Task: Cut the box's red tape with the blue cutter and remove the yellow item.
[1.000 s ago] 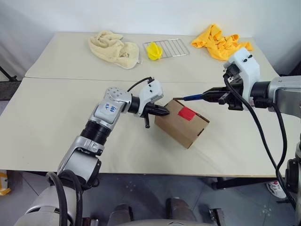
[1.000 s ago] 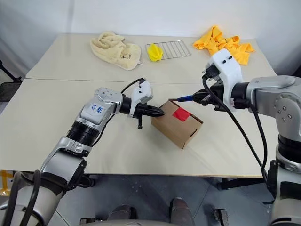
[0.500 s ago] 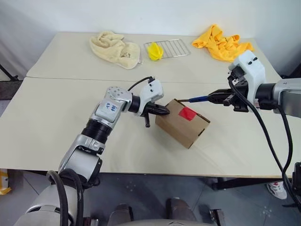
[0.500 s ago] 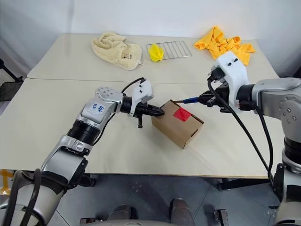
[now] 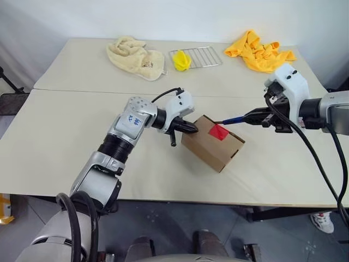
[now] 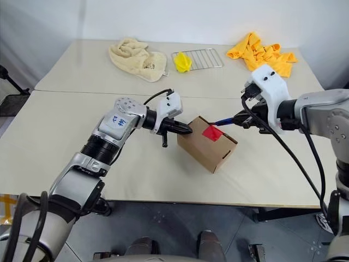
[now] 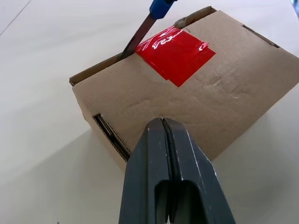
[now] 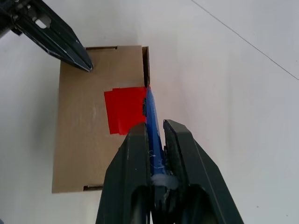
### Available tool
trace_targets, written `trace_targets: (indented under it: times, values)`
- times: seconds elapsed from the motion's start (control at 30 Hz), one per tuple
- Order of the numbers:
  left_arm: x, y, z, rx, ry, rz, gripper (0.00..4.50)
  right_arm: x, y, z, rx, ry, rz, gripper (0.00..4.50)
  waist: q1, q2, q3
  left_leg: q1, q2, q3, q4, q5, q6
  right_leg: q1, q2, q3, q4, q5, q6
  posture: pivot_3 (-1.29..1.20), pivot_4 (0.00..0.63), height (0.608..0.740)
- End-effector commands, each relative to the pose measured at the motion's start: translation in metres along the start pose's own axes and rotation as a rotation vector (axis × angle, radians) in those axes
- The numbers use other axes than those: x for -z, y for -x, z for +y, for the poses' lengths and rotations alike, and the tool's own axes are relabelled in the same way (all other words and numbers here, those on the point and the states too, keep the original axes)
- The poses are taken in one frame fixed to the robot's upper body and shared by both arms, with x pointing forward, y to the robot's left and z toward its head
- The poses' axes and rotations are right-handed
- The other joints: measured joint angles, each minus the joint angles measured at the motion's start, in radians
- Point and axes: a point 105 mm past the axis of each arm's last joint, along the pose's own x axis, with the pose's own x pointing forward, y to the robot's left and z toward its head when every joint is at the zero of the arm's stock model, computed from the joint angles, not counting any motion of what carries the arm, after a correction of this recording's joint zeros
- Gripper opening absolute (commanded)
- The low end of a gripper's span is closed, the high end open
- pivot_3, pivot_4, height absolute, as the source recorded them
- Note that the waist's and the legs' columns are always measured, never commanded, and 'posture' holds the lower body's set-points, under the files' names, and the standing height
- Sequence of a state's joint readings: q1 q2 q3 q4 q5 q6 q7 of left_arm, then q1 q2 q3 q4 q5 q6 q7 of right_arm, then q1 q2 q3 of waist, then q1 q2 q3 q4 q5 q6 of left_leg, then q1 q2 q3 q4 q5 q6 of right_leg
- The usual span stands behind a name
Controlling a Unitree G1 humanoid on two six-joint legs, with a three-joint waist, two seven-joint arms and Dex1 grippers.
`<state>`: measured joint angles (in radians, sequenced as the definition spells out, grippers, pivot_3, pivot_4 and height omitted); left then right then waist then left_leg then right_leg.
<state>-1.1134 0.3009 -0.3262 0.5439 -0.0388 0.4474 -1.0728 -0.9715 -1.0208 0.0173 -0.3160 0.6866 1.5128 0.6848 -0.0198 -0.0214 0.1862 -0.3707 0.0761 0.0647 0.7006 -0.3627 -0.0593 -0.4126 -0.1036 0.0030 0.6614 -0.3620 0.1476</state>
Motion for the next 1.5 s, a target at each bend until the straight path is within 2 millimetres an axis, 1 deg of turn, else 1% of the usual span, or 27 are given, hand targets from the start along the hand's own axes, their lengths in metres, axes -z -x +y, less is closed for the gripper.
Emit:
trace_targets:
  times: [0.03, 0.13, 0.3, 0.53, 1.03, 1.37, 1.5]
  values:
    - [0.016, -0.009, -0.003, -0.011, 0.031, 0.101, 0.00, -0.006, 0.011, -0.003, 0.020, 0.033, 0.022, 0.16, 0.006, 0.000, 0.000, 0.000, 0.000, 0.000, 0.000, 0.000, 0.000, 0.000, 0.000, 0.000, 0.000, 0.000, 0.000, 0.00, 0.150, 0.740]
    - [0.019, -0.011, -0.005, -0.012, 0.034, 0.120, 0.00, -0.004, 0.012, -0.003, 0.010, 0.053, 0.058, 0.16, 0.019, 0.000, 0.000, 0.000, 0.000, 0.000, 0.000, 0.000, 0.000, 0.000, 0.000, 0.000, -0.001, 0.000, 0.000, 0.00, 0.150, 0.740]
    - [0.022, -0.016, -0.006, -0.022, 0.044, 0.142, 0.00, 0.003, 0.015, 0.000, -0.016, 0.068, 0.122, 0.16, 0.023, 0.000, 0.000, 0.000, 0.000, 0.000, 0.000, 0.000, 0.001, 0.001, 0.000, 0.000, -0.001, 0.000, 0.000, 0.00, 0.150, 0.740]
    - [0.024, -0.021, -0.010, -0.020, 0.079, 0.158, 0.00, 0.012, 0.016, -0.004, -0.017, 0.070, 0.183, 0.16, 0.043, 0.000, 0.000, 0.001, 0.000, 0.000, 0.000, 0.000, 0.001, 0.001, 0.000, 0.000, -0.003, 0.000, 0.000, 0.00, 0.150, 0.740]
    - [0.028, -0.022, -0.006, -0.050, 0.131, 0.174, 0.00, 0.025, 0.020, -0.015, 0.001, 0.079, 0.260, 0.16, 0.046, 0.000, 0.000, 0.001, 0.000, 0.000, 0.001, 0.000, 0.001, 0.002, 0.000, 0.000, -0.003, 0.000, 0.000, 0.00, 0.150, 0.740]
    - [0.025, -0.024, -0.004, -0.054, 0.132, 0.167, 0.00, 0.009, 0.000, -0.017, -0.005, 0.073, 0.199, 0.16, 0.044, 0.000, 0.000, 0.002, 0.000, 0.000, 0.003, 0.000, 0.001, 0.002, 0.000, 0.000, -0.002, 0.002, -0.001, 0.00, 0.150, 0.740]
    - [0.025, -0.024, -0.004, -0.054, 0.136, 0.168, 0.00, 0.010, 0.000, -0.017, -0.019, 0.083, 0.215, 0.16, 0.044, 0.000, 0.000, 0.001, 0.000, 0.000, 0.004, 0.000, 0.001, 0.002, 0.000, 0.000, -0.002, 0.003, -0.001, 0.00, 0.150, 0.740]
